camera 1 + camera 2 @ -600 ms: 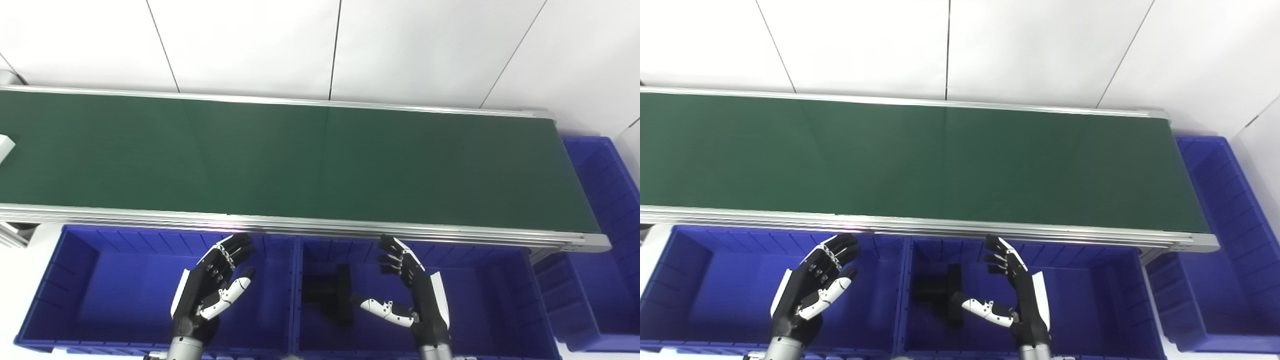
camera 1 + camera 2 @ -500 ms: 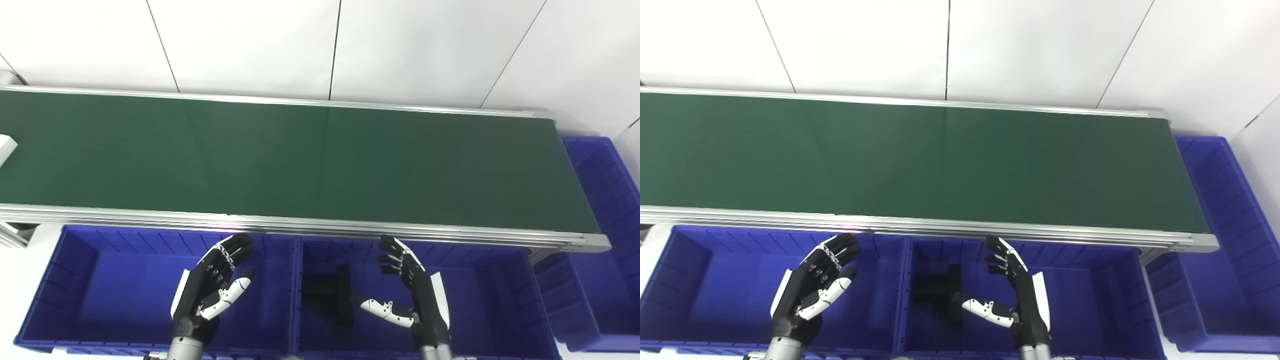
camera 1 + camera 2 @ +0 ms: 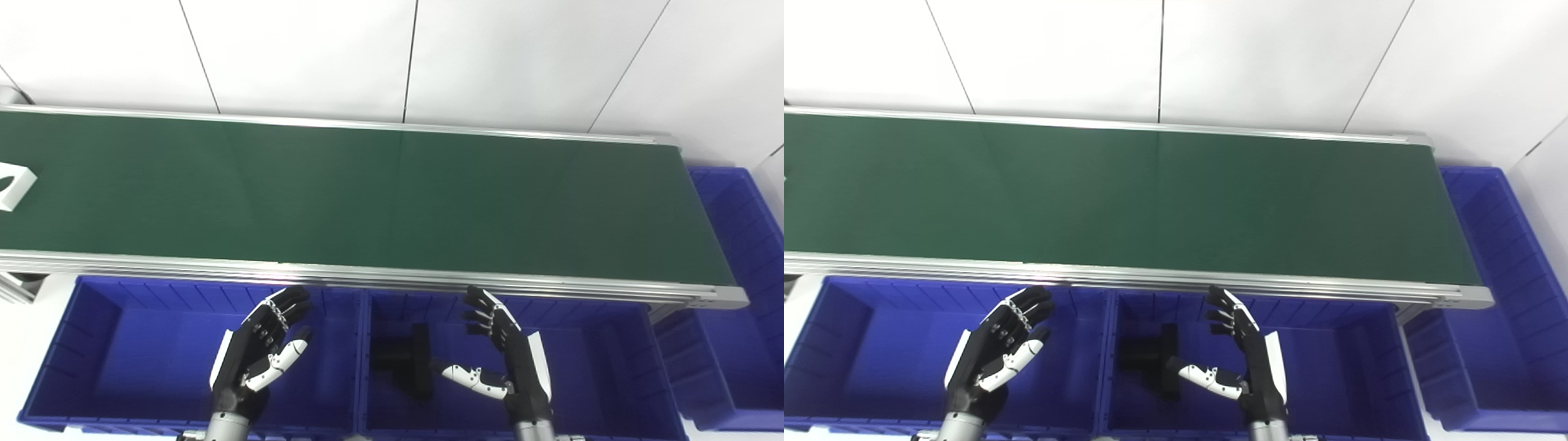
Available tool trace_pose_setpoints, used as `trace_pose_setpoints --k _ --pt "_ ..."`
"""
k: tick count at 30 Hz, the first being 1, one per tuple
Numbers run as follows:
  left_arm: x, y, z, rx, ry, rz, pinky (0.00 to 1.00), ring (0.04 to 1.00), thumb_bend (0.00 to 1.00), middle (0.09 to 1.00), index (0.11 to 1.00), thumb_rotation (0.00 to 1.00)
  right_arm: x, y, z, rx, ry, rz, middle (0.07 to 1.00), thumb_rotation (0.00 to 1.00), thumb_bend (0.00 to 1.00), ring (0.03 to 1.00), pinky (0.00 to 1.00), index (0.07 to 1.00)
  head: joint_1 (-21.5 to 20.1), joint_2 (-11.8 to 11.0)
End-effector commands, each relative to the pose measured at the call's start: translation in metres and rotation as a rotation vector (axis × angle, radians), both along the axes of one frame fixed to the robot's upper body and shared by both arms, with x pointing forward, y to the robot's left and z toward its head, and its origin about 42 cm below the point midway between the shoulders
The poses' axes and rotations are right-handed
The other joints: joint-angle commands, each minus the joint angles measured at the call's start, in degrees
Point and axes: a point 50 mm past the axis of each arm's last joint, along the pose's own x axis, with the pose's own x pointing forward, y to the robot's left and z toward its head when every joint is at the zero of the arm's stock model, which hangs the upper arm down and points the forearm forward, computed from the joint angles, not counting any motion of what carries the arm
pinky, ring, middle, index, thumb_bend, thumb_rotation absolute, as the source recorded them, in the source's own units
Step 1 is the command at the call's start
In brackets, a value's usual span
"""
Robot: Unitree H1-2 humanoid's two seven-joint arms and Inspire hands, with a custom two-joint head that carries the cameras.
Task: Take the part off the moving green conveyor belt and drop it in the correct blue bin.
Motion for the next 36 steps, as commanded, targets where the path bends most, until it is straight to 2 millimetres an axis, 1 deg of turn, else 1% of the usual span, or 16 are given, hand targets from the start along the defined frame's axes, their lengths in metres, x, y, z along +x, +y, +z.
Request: trace_pose_setpoints --k 1,8,12,17,24,29,30,32,33,35,36 --pt "0.005 -0.001 0.007 -0.01 -0.057 0.007 0.84 0.761 0.47 0.777 0.741 0.0 0.004 0.001 0.009 0.017 -0.073 0.009 0.806 0.07 0.65 0.742 0.66 0.829 0.05 0.12" --pt "0.005 -0.002 0.007 -0.008 -0.058 0.005 0.84 0.758 0.47 0.773 0.743 0.0 0.004 0.0 0.009 0.013 -0.07 0.01 0.804 0.09 0.65 0.739 0.66 0.829 0.55 0.25" --pt "0.006 -0.003 0.007 -0.01 -0.057 0.008 0.84 0.762 0.45 0.778 0.741 0.0 0.004 -0.001 0.008 0.019 -0.07 0.007 0.804 0.08 0.65 0.74 0.65 0.828 0.87 0.13" --pt "0.007 -0.004 0.007 -0.008 -0.064 0.006 0.83 0.751 0.49 0.764 0.73 0.0 0.005 -0.002 0.007 0.011 -0.065 0.006 0.806 0.08 0.65 0.745 0.66 0.83 0.74 0.12" --pt "0.009 -0.005 0.007 -0.006 -0.06 0.003 0.82 0.748 0.5 0.759 0.725 0.0 0.007 -0.001 0.007 0.014 -0.07 0.009 0.802 0.08 0.65 0.742 0.66 0.827 0.72 -0.16" --pt "0.012 -0.004 0.008 -0.003 -0.064 -0.003 0.83 0.76 0.47 0.771 0.733 0.0 0.008 0.0 0.007 0.016 -0.066 0.009 0.802 0.07 0.65 0.74 0.66 0.828 0.75 -0.31" --pt "0.011 -0.004 0.008 -0.003 -0.064 -0.004 0.83 0.761 0.47 0.772 0.734 0.0 0.008 0.0 0.007 0.018 -0.066 0.008 0.802 0.07 0.65 0.74 0.66 0.827 1.18 -0.87" --pt "0.011 -0.005 0.006 -0.006 -0.063 -0.004 0.83 0.76 0.46 0.769 0.734 0.0 0.007 -0.001 0.005 0.016 -0.064 0.008 0.8 0.07 0.65 0.739 0.65 0.826 2.97 -2.86" --pt "0.01 -0.006 0.005 -0.007 -0.062 -0.004 0.83 0.758 0.46 0.766 0.733 0.0 0.006 -0.002 0.004 0.014 -0.062 0.007 0.8 0.07 0.65 0.738 0.65 0.826 3.62 -3.29" --pt "0.009 -0.008 0.001 -0.009 -0.049 -0.003 0.85 0.759 0.47 0.752 0.728 0.0 0.005 -0.004 0.0 0.001 -0.053 0.005 0.8 0.07 0.65 0.74 0.65 0.825 6.16 -4.9" --pt "0.008 -0.01 -0.001 -0.008 -0.045 -0.004 0.86 0.761 0.48 0.747 0.725 0.0 0.004 -0.006 -0.002 -0.002 -0.044 0.006 0.802 0.07 0.65 0.743 0.65 0.826 8.15 -6.51"
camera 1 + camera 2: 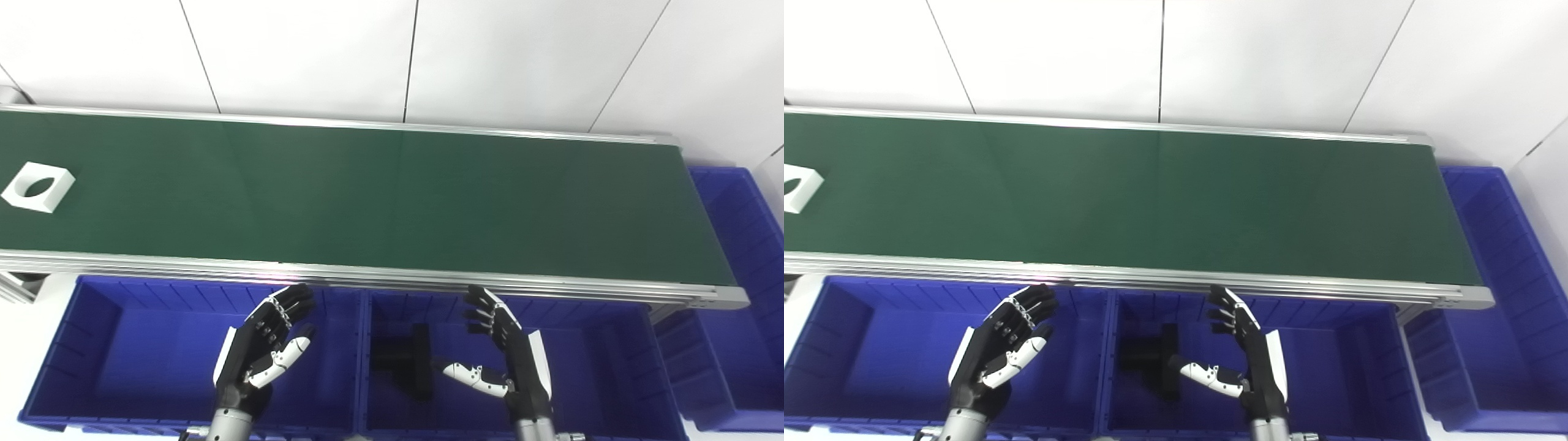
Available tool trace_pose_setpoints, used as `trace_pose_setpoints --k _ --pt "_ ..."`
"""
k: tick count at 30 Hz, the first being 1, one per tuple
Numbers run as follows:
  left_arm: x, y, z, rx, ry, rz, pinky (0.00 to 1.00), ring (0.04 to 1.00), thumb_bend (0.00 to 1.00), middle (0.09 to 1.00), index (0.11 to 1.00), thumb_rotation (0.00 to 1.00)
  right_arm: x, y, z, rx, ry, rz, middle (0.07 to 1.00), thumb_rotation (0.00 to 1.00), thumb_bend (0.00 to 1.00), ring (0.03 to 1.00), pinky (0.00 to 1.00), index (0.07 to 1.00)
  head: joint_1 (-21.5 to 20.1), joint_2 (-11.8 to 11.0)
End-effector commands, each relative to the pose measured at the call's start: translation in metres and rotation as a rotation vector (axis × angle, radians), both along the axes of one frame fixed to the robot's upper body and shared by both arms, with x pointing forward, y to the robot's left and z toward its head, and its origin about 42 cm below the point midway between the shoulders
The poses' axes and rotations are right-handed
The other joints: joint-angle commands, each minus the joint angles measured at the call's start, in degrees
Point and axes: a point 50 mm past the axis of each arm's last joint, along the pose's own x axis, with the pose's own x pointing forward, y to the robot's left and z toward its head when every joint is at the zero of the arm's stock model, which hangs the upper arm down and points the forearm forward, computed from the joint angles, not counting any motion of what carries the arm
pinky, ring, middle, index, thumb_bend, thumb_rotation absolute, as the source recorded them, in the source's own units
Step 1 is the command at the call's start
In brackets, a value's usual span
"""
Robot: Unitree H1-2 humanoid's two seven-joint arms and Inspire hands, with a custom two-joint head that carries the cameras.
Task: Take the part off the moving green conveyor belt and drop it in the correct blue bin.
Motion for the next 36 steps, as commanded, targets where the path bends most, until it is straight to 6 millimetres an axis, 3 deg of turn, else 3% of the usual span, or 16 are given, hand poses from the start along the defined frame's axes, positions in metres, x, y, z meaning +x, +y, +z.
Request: trace_pose_setpoints --k 1,2,3,4,5,6,9,11,14,23,36 --pt "0.005 -0.007 0.004 -0.003 -0.057 0.002 0.86 0.761 0.49 0.745 0.722 0.0 0.003 -0.003 0.005 0.008 -0.066 0.004 0.805 0.07 0.64 0.747 0.66 0.829 0.47 -0.4" --pt "0.005 -0.009 0.001 -0.002 -0.058 0.001 0.86 0.761 0.49 0.743 0.72 0.0 0.002 -0.005 0.001 0.009 -0.053 0.008 0.807 0.07 0.64 0.749 0.66 0.83 2.51 -2.99" --pt "0.004 -0.011 -0.002 -0.001 -0.059 0.0 0.85 0.752 0.5 0.735 0.714 0.0 0.001 -0.007 -0.001 0.01 -0.044 0.011 0.817 0.06 0.63 0.748 0.66 0.838 2.8 -3.44" --pt "0.004 -0.012 -0.005 -0.001 -0.056 0.001 0.85 0.746 0.51 0.73 0.71 0.0 0.001 -0.008 -0.005 0.012 -0.029 0.007 0.82 0.05 0.62 0.748 0.66 0.84 4.72 -5.84" --pt "0.004 -0.013 -0.008 0.0 -0.054 0.003 0.85 0.74 0.53 0.726 0.706 0.0 0.0 -0.01 -0.008 0.013 -0.02 0.004 0.821 0.05 0.63 0.746 0.66 0.838 4.72 -5.84" --pt "0.005 -0.014 -0.011 0.003 -0.048 0.001 0.84 0.735 0.54 0.722 0.699 0.0 0.001 -0.011 -0.012 0.018 -0.007 0.001 0.822 0.04 0.63 0.745 0.66 0.838 6.66 -8.1" --pt "0.006 -0.017 -0.017 0.012 -0.031 0.0 0.81 0.725 0.56 0.716 0.684 0.0 0.003 -0.014 -0.02 0.021 0.019 -0.002 0.819 0.01 0.62 0.74 0.65 0.838 8.47 -10.06" --pt "0.008 -0.02 -0.021 0.02 -0.017 -0.001 0.8 0.717 0.58 0.716 0.679 0.0 0.006 -0.018 -0.024 0.012 0.033 -0.004 0.817 0.0 0.62 0.736 0.65 0.838 11.68 -12.67" --pt "0.012 -0.023 -0.023 0.035 -0.009 0.001 0.77 0.692 0.6 0.705 0.666 0.0 0.009 -0.022 -0.029 0.002 0.047 -0.012 0.816 0.0 0.61 0.738 0.64 0.842 13.56 -13.97" --pt "0.016 -0.027 -0.021 0.04 -0.022 -0.012 0.77 0.681 0.53 0.702 0.655 0.0 0.011 -0.026 -0.031 0.03 0.058 -0.03 0.829 0.0 0.61 0.759 0.66 0.86 14.82 -13.25" --pt "0.023 -0.025 -0.003 0.037 -0.091 0.033 0.72 0.667 0.63 0.681 0.649 0.0 0.011 -0.031 -0.027 0.037 0.047 -0.038 0.84 0.0 0.57 0.774 0.67 0.874 16.25 -11.19"
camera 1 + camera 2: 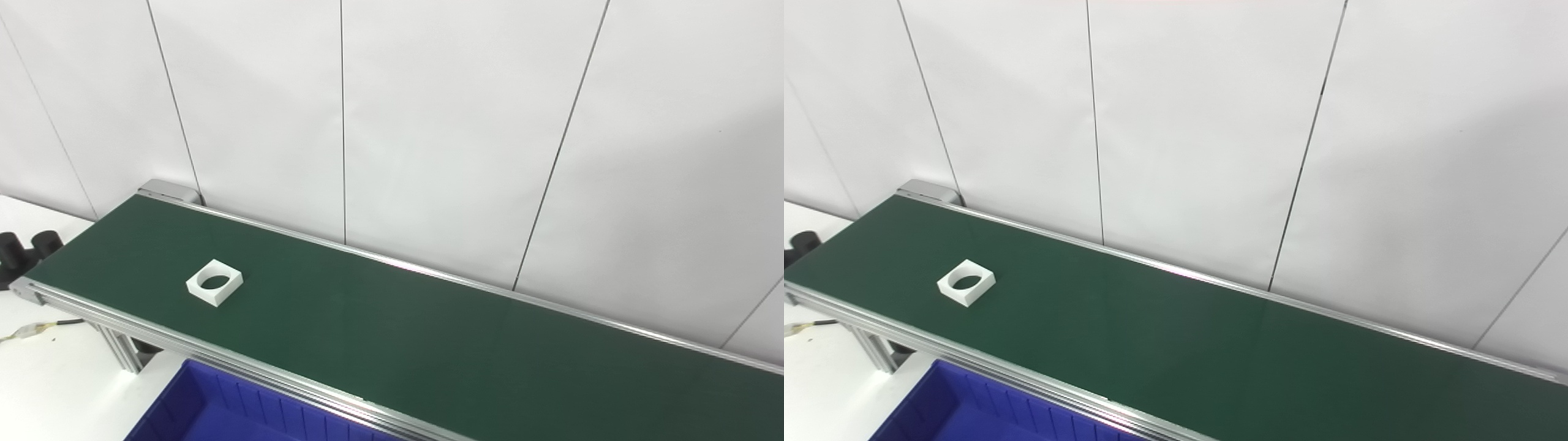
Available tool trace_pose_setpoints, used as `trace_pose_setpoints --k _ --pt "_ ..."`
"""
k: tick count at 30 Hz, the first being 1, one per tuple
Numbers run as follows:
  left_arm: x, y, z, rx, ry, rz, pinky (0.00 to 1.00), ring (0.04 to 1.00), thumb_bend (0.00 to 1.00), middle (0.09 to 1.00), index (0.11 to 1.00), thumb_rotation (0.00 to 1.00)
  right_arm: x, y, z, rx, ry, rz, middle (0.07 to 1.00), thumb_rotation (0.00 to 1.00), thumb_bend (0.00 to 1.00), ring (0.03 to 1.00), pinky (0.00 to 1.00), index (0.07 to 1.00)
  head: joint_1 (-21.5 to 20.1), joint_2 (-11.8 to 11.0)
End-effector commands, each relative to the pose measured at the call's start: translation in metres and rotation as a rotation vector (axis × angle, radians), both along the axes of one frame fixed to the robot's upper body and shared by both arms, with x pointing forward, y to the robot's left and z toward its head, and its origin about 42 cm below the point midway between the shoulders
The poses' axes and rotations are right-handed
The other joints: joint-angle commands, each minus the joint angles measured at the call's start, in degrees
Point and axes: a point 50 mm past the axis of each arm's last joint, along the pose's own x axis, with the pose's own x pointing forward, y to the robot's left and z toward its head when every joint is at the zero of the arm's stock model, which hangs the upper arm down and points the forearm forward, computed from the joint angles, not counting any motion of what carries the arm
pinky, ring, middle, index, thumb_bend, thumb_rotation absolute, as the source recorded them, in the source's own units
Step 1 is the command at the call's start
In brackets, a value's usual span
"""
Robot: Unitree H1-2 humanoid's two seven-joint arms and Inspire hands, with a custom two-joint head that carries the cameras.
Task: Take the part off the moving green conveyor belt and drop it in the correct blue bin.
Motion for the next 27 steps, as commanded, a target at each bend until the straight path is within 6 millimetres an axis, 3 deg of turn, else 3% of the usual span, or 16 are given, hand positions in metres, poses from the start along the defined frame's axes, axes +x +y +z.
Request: trace_pose_setpoints --k 1,7,17,21,27 --pt "0.009 -0.002 0.015 0.004 -0.089 0.026 0.71 0.667 0.63 0.68 0.65 0.0 0.005 -0.002 0.01 0.014 -0.077 0.009 0.841 0.0 0.57 0.774 0.67 0.875 0.05 0.08" --pt "0.02 0.013 0.052 -0.015 -0.242 0.036 0.69 0.669 0.73 0.689 0.659 0.0 0.004 -0.005 0.011 0.025 -0.075 0.006 0.844 0.0 0.54 0.784 0.69 0.881 0.65 1.43" --pt "0.026 0.023 0.105 -0.023 -0.437 0.066 0.62 0.624 0.8 0.658 0.639 0.0 0.002 -0.007 0.014 0.02 -0.085 0.009 0.832 0.0 0.53 0.772 0.69 0.87 0.37 3.83" --pt "0.029 0.035 0.129 -0.036 -0.52 0.083 0.63 0.631 0.73 0.672 0.653 0.01 0.002 -0.01 0.016 0.014 -0.09 0.014 0.833 0.0 0.52 0.774 0.69 0.872 0.4 4.86" --pt "0.042 0.054 0.165 0.039 -0.602 0.085 0.69 0.685 0.55 0.727 0.705 0.04 0.006 -0.008 0.018 0.007 -0.103 0.03 0.83 0.0 0.52 0.775 0.69 0.874 0.2 6.5"
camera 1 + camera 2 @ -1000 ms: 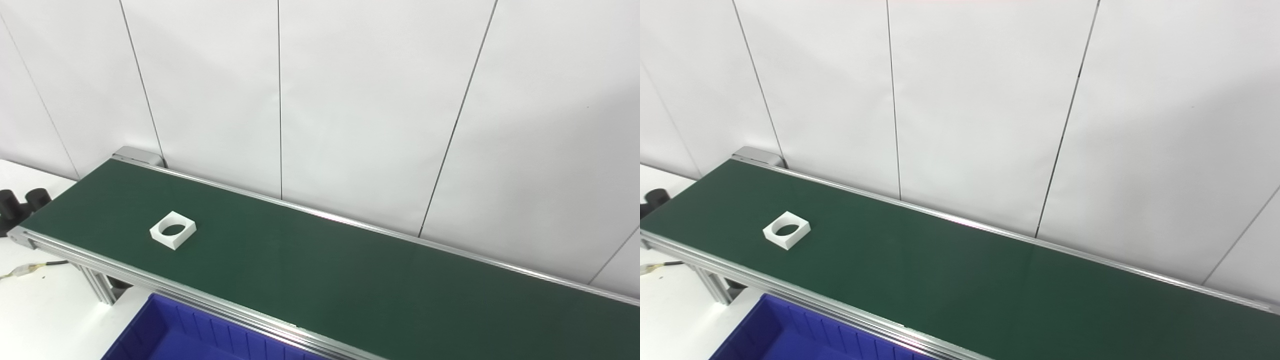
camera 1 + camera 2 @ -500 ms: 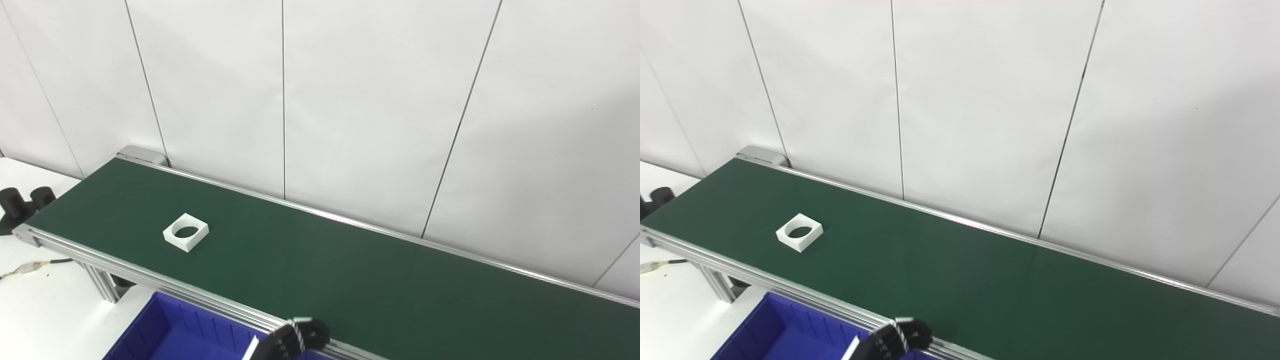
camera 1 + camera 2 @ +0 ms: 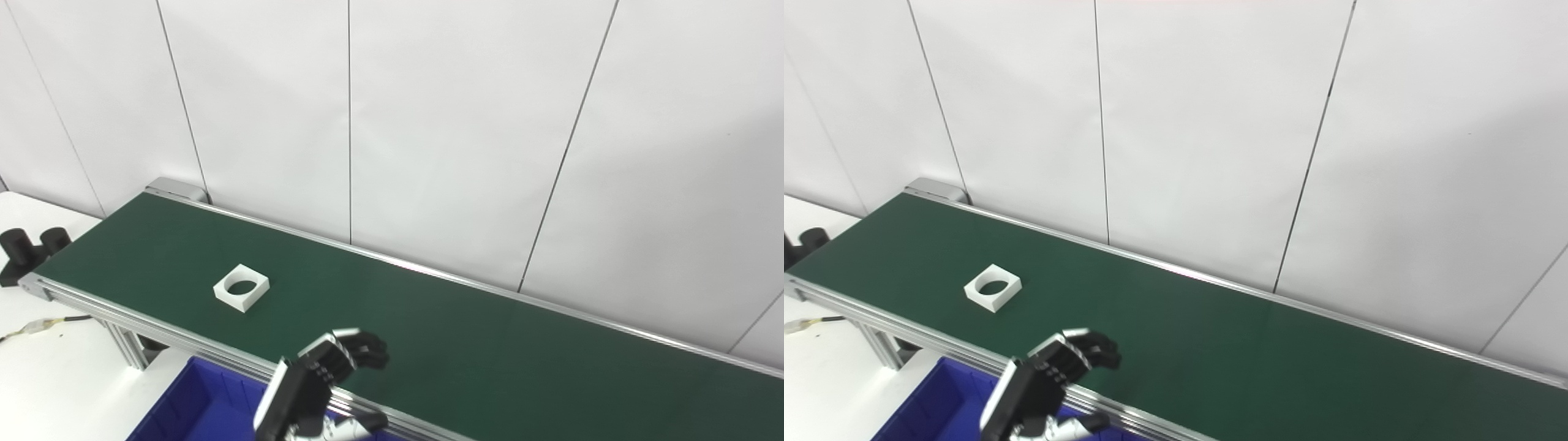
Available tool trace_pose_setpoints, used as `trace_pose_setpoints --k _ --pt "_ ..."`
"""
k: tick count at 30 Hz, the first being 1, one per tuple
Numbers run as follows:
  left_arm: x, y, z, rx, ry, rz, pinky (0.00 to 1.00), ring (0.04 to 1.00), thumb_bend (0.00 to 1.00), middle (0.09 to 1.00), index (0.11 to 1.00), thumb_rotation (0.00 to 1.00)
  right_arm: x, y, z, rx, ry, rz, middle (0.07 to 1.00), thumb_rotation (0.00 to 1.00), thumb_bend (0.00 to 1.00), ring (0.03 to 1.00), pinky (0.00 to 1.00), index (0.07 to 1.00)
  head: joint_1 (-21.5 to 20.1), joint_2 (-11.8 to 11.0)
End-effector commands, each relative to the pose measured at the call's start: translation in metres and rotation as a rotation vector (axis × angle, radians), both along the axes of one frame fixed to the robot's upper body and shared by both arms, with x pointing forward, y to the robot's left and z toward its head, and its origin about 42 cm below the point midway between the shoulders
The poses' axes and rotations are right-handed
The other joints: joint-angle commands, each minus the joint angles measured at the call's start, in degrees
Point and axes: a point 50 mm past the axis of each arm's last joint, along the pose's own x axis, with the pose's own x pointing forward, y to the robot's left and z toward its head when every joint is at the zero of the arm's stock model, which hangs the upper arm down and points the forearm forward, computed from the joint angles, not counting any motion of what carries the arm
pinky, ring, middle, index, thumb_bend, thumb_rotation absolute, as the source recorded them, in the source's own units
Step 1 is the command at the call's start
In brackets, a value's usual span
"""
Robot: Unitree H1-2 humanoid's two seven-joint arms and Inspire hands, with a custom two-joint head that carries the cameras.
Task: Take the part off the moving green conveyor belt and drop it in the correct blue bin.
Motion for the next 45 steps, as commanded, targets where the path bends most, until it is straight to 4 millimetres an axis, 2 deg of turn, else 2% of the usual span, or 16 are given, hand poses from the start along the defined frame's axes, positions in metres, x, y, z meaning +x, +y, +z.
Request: trace_pose_setpoints --k 1,3,7,9,13,14,18,23,24,27,32,33,36,41,43,45 --pt "0.014 0.009 0.023 0.062 -0.083 -0.004 0.7 0.695 0.54 0.738 0.715 0.05 0.009 0.001 0.012 0.011 -0.089 0.02 0.831 0.0 0.52 0.775 0.69 0.874 0.01 0.67" --pt "0.028 0.022 0.03 0.124 -0.106 -0.017 0.71 0.711 0.53 0.759 0.733 0.09 0.011 0.001 0.013 0.007 -0.095 0.026 0.835 0.0 0.52 0.777 0.69 0.876 0.22 1.35" --pt "0.056 0.053 0.045 0.265 -0.13 -0.051 0.83 0.835 0.59 0.848 0.795 0.24 0.013 0.003 0.016 0.006 -0.106 0.032 0.844 0.0 0.51 0.783 0.69 0.878 -0.52 2.18" --pt "0.069 0.068 0.056 0.341 -0.152 -0.037 0.8 0.82 0.65 0.853 0.813 0.3 0.013 0.004 0.017 0.006 -0.111 0.03 0.843 0.0 0.51 0.785 0.7 0.878 -1.18 2.5" --pt "0.091 0.09 0.077 0.449 -0.168 0.002 0.77 0.793 0.66 0.837 0.815 0.29 0.014 0.007 0.02 -0.003 -0.125 0.027 0.831 0.01 0.52 0.778 0.69 0.873 -1.76 3.05" --pt "0.096 0.096 0.082 0.472 -0.162 0.005 0.77 0.795 0.63 0.843 0.817 0.23 0.014 0.008 0.02 -0.003 -0.128 0.027 0.828 0.02 0.52 0.776 0.68 0.873 -1.98 3.14" --pt "0.117 0.118 0.097 0.564 -0.113 0.005 0.82 0.836 0.58 0.888 0.84 0.14 0.014 0.011 0.022 -0.003 -0.136 0.025 0.82 0.02 0.54 0.766 0.66 0.866 -3.38 3.53" --pt "0.14 0.145 0.111 0.723 -0.08 0.048 0.78 0.82 0.59 0.881 0.84 0.1 0.012 0.012 0.022 0.014 -0.13 0.022 0.815 0.03 0.57 0.758 0.66 0.854 -4.66 3.76" --pt "0.145 0.149 0.113 0.749 -0.075 0.048 0.78 0.822 0.61 0.88 0.845 0.06 0.012 0.012 0.022 0.019 -0.129 0.025 0.819 0.01 0.57 0.761 0.66 0.853 -5.14 3.89" --pt "0.156 0.16 0.115 0.815 -0.049 0.042 0.78 0.822 0.67 0.883 0.847 0.0 0.011 0.01 0.022 0.013 -0.128 0.028 0.815 0.01 0.6 0.757 0.66 0.849 -5.62 4.13" --pt "0.178 0.175 0.111 0.929 0.015 0.014 0.78 0.859 0.7 0.912 0.859 0.0 0.01 0.009 0.022 0.013 -0.13 0.022 0.802 0.05 0.63 0.742 0.64 0.837 -6.92 4.42" --pt "0.181 0.177 0.11 0.956 0.023 0.014 0.77 0.86 0.73 0.91 0.86 0.0 0.01 0.009 0.022 0.017 -0.129 0.022 0.803 0.05 0.63 0.742 0.64 0.834 -6.92 4.42" --pt "0.196 0.185 0.107 1.193 0.02 0.019 0.71 0.836 0.79 0.895 0.875 0.0 0.009 0.009 0.022 0.022 -0.126 0.024 0.806 0.05 0.64 0.744 0.64 0.832 -8.11 4.36" --pt "0.216 0.189 0.104 1.403 0.054 -0.049 0.75 0.884 0.81 0.927 0.912 0.02 0.005 0.008 0.023 0.015 -0.128 0.013 0.8 0.04 0.65 0.736 0.63 0.827 -8.84 4.49" --pt "0.221 0.187 0.1 1.49 0.075 -0.056 0.79 0.883 0.79 0.918 0.913 0.06 0.004 0.007 0.022 0.013 -0.126 0.007 0.795 0.01 0.66 0.733 0.64 0.826 -9.09 4.5" --pt "0.227 0.185 0.092 1.547 0.066 -0.066 0.81 0.883 0.79 0.913 0.913 0.06 0.003 0.007 0.022 0.013 -0.125 0.007 0.796 0.0 0.67 0.734 0.64 0.828 -9.44 4.59"
